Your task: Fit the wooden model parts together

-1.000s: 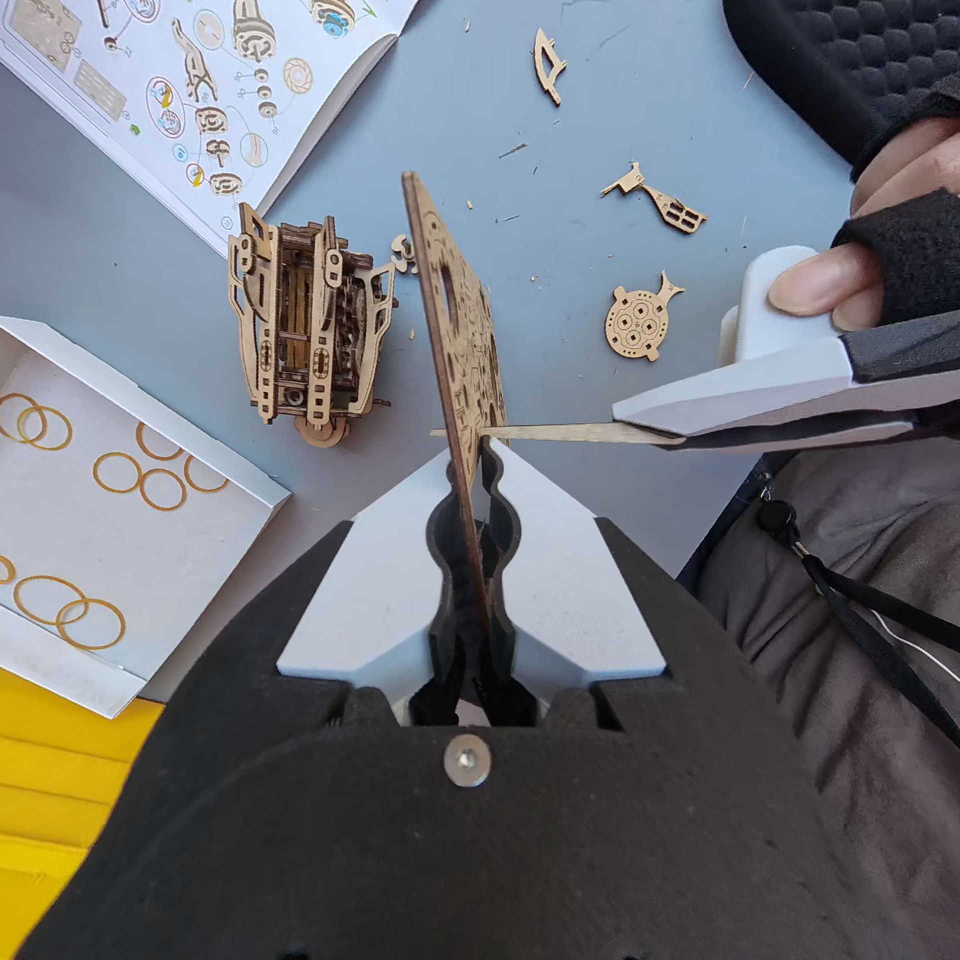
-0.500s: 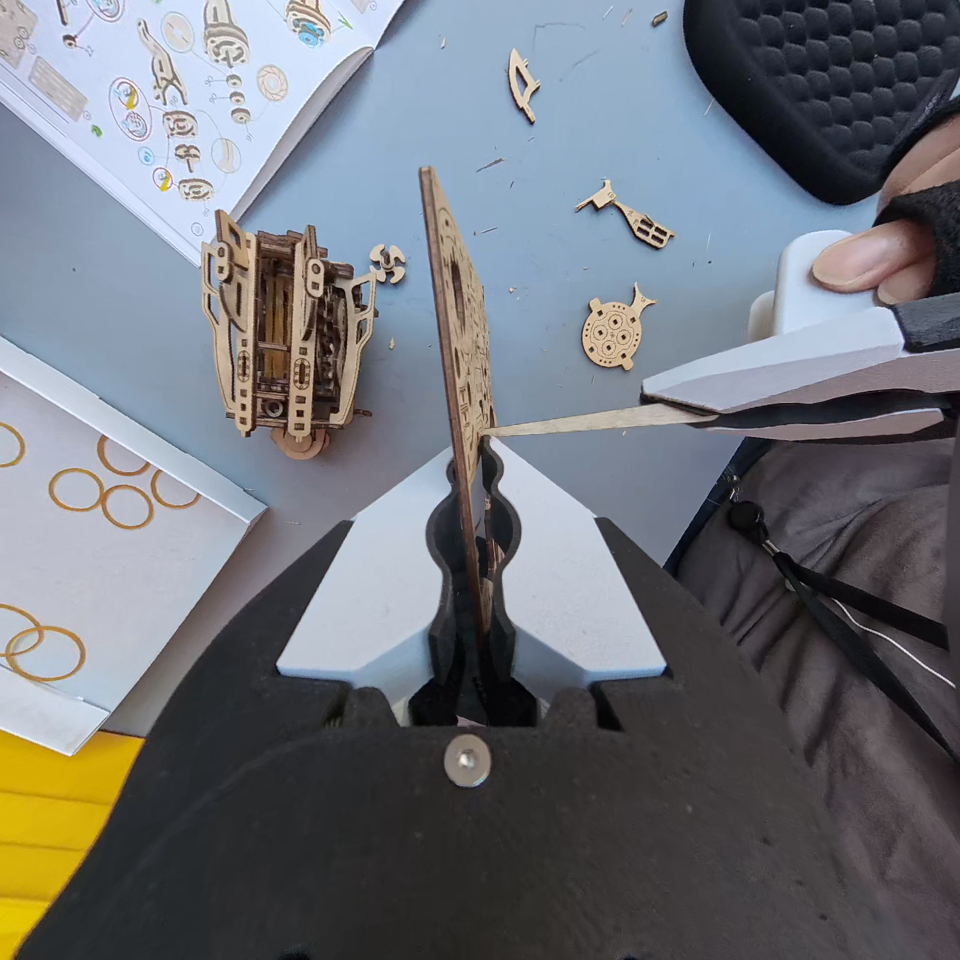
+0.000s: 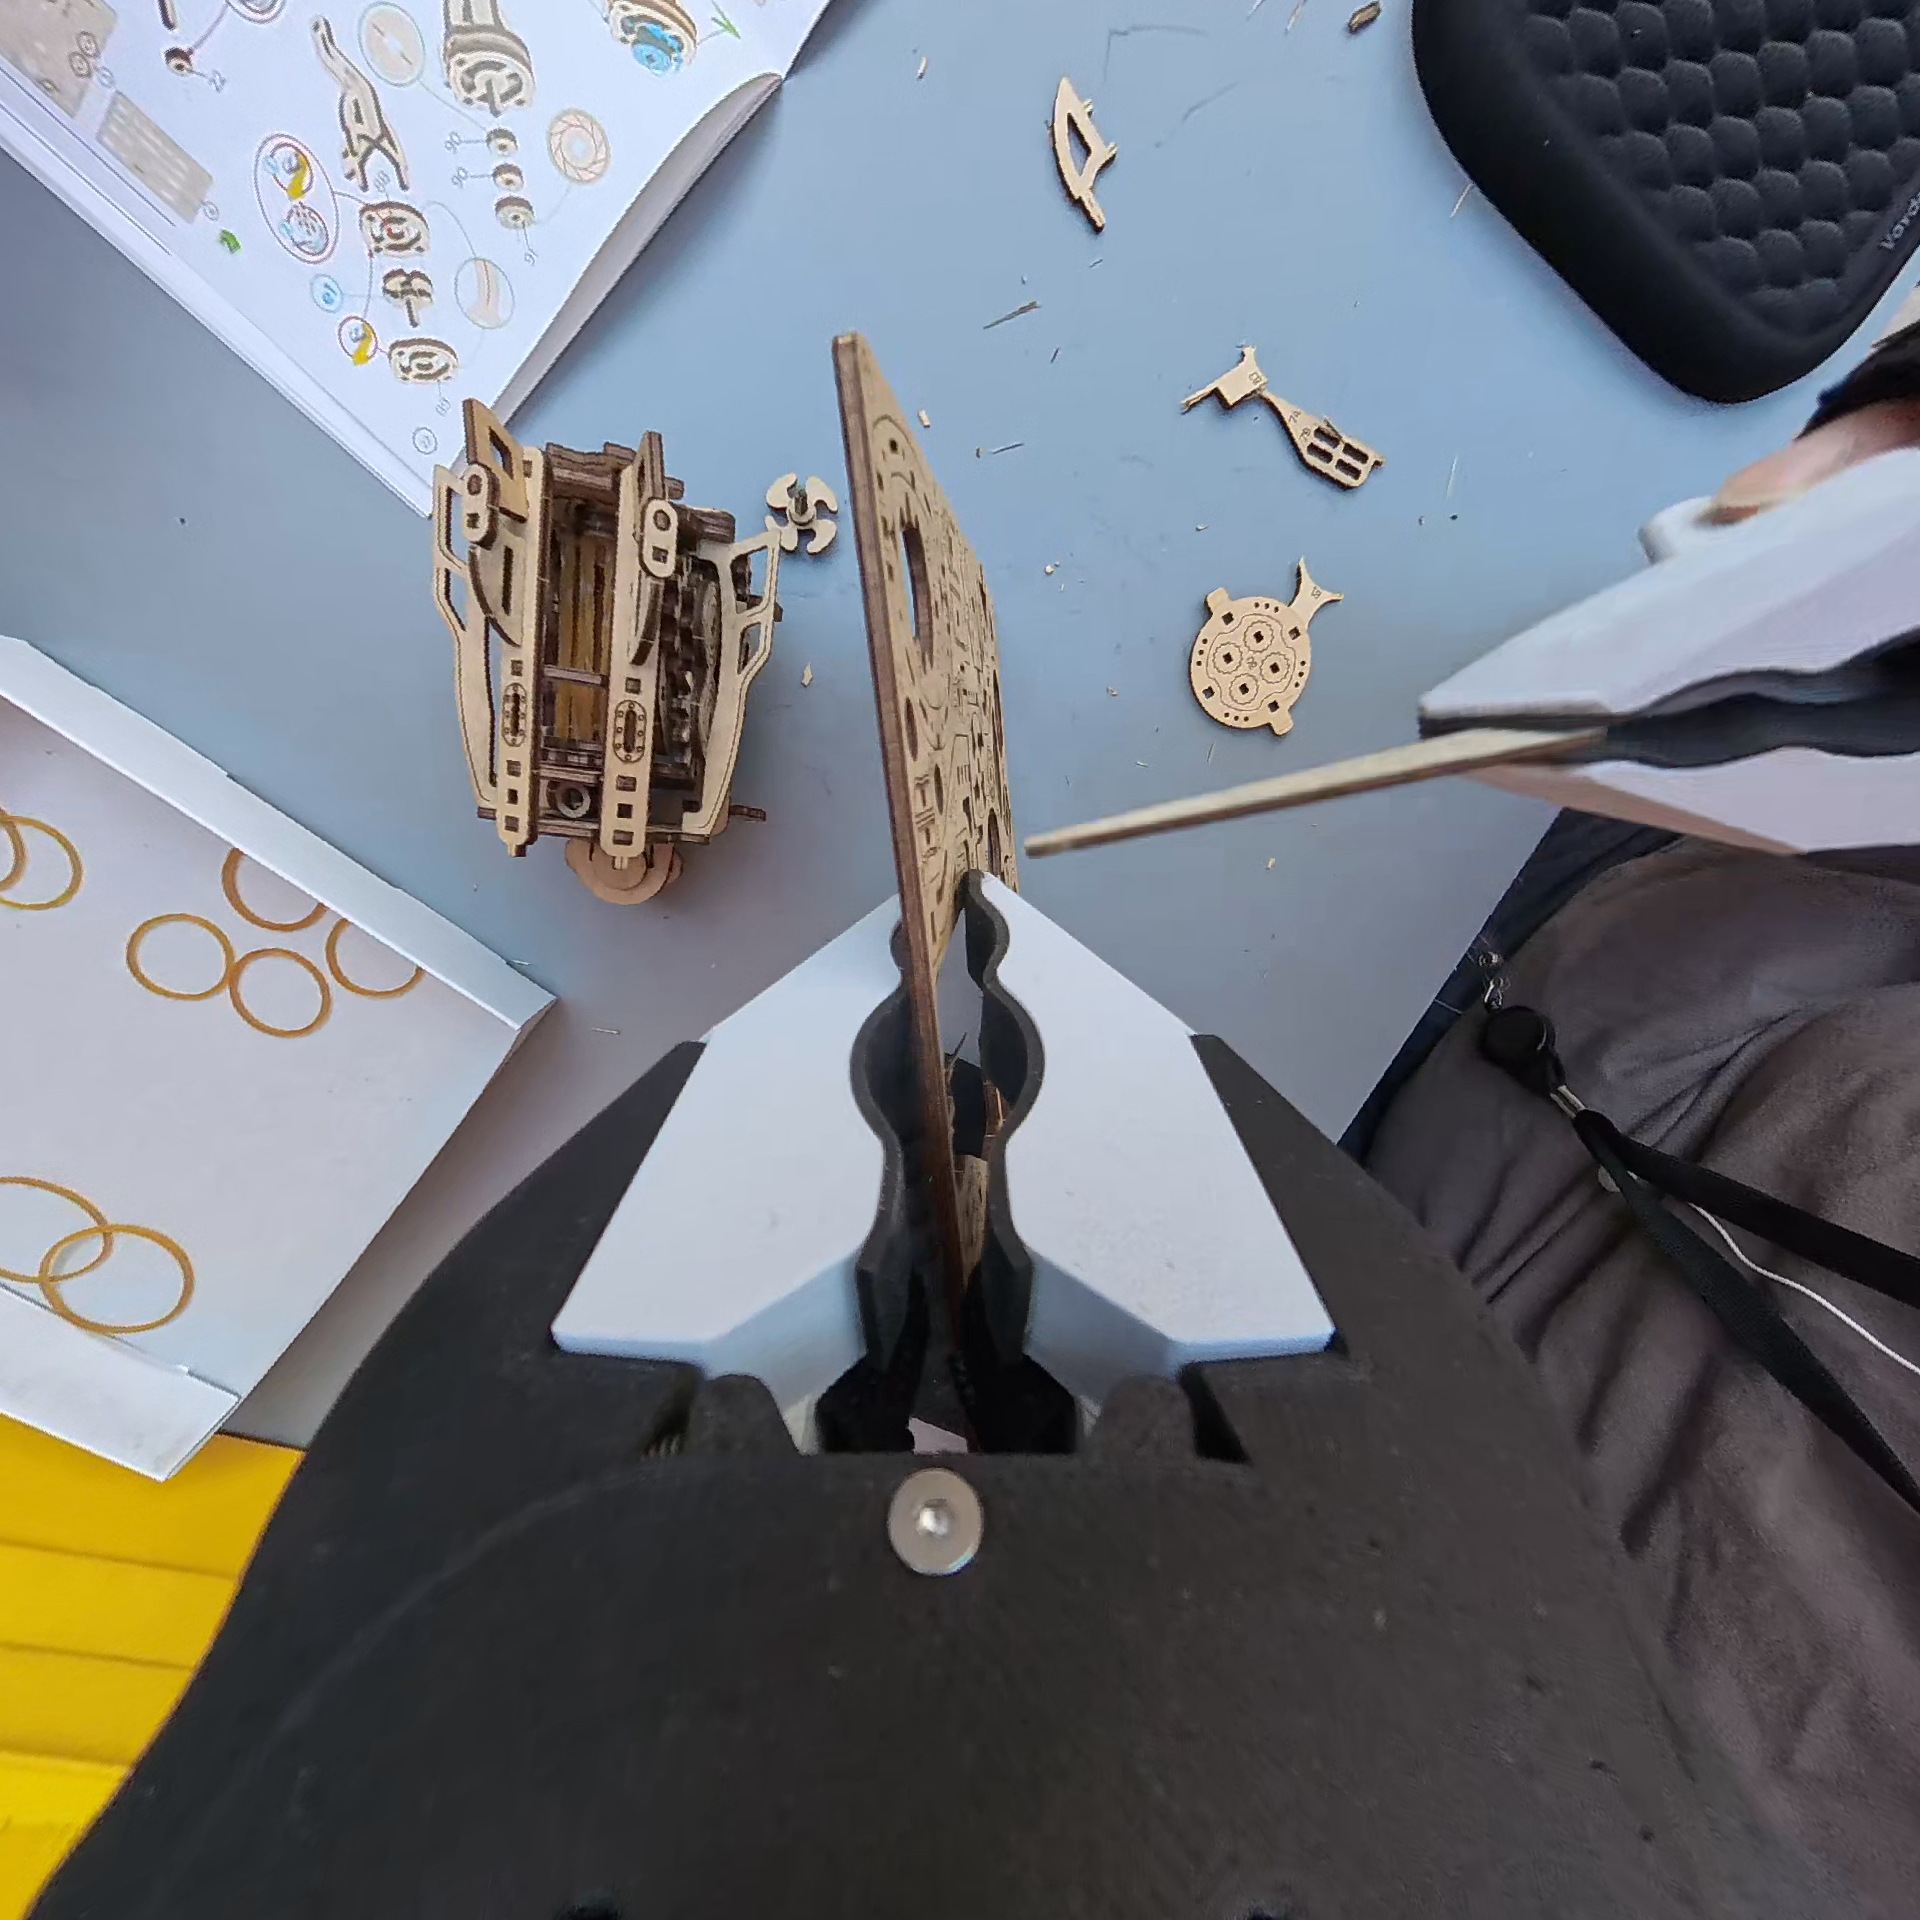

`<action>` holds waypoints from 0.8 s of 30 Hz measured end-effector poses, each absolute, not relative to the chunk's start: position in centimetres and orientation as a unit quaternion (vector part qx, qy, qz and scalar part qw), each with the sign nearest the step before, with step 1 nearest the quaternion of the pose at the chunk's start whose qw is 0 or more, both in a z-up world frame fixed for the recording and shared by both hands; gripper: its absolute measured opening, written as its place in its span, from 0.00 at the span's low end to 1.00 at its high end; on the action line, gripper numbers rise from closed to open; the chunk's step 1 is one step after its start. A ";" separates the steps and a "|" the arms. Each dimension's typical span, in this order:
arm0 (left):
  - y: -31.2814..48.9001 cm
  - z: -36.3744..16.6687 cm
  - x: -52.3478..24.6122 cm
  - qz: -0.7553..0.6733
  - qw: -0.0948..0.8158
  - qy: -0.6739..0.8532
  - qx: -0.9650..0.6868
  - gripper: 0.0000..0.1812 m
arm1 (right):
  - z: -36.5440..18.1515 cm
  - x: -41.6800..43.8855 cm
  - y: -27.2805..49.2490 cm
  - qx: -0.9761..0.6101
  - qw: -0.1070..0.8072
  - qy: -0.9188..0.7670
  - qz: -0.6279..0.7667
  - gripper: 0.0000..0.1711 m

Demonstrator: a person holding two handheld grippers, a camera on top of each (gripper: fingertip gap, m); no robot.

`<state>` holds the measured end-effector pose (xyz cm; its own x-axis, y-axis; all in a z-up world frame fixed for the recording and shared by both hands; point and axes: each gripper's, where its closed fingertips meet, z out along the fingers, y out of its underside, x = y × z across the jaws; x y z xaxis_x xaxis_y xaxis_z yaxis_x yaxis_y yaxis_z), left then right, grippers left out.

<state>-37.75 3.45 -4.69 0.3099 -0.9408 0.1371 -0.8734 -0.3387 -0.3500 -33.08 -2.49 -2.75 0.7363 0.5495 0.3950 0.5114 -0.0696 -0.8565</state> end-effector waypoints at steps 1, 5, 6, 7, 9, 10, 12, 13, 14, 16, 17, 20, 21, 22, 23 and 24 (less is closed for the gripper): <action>3.4 -4.7 -37.7 -0.160 0.106 0.565 -0.802 0.01 | -3.0 -32.6 -2.1 -0.737 0.575 -0.355 0.012 0.00; 3.6 -4.7 -37.8 -0.155 0.108 0.565 -0.803 0.02 | -3.9 -32.6 -1.4 -0.746 0.571 -0.342 0.031 0.00; 3.6 -4.8 -37.9 -0.156 0.106 0.563 -0.805 0.02 | -3.9 -32.6 -1.3 -0.746 0.572 -0.340 0.034 0.00; 3.6 -4.8 -37.9 -0.160 0.104 0.561 -0.805 0.02 | -3.9 -32.6 -1.3 -0.747 0.572 -0.336 0.041 0.00; 3.6 -4.7 -37.8 -0.165 0.102 0.560 -0.805 0.01 | -3.9 -32.7 -1.5 -0.750 0.570 -0.329 0.059 0.00; 3.6 -4.7 -37.8 -0.165 0.102 0.559 -0.806 0.01 | -3.9 -32.6 -1.5 -0.752 0.570 -0.325 0.064 0.00; 3.6 -4.7 -37.8 -0.165 0.102 0.560 -0.805 0.01 | -4.0 -32.9 -1.6 -0.752 0.569 -0.324 0.074 0.00; 3.6 -4.7 -37.8 -0.164 0.102 0.560 -0.806 0.01 | -3.8 -33.0 -1.7 -0.751 0.571 -0.322 0.081 0.00; 3.5 -4.7 -37.8 -0.164 0.103 0.560 -0.805 0.01 | -3.7 -33.1 -1.7 -0.750 0.572 -0.322 0.083 0.00; 3.6 -4.7 -37.8 -0.161 0.105 0.562 -0.804 0.01 | -4.1 -33.0 -1.5 -0.758 0.564 -0.320 0.073 0.00; 3.7 -4.8 -37.8 -0.158 0.106 0.561 -0.805 0.02 | -4.3 -33.0 -1.4 -0.761 0.559 -0.320 0.073 0.00; 3.8 -4.8 -37.9 -0.162 0.104 0.560 -0.806 0.02 | -4.4 -33.0 -1.3 -0.772 0.551 -0.304 0.093 0.00; 3.7 -4.8 -37.8 -0.167 0.102 0.558 -0.806 0.02 | -4.3 -32.9 -1.3 -0.774 0.549 -0.299 0.099 0.00; 3.7 -4.8 -37.8 -0.171 0.100 0.557 -0.807 0.02 | -4.2 -32.6 -1.3 -0.778 0.547 -0.292 0.101 0.00; 3.6 -4.7 -37.8 -0.171 0.100 0.557 -0.806 0.01 | -4.3 -32.4 -1.2 -0.781 0.543 -0.289 0.104 0.00; 3.7 -4.8 -37.8 -0.169 0.101 0.558 -0.806 0.01 | -4.4 -32.5 -1.2 -0.781 0.543 -0.288 0.116 0.00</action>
<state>-37.79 3.66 -4.76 0.3203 -0.9337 0.1599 -0.8655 -0.3571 -0.3513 -32.46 -1.22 -4.38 0.8077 0.5747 0.1315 0.3236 -0.2459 -0.9137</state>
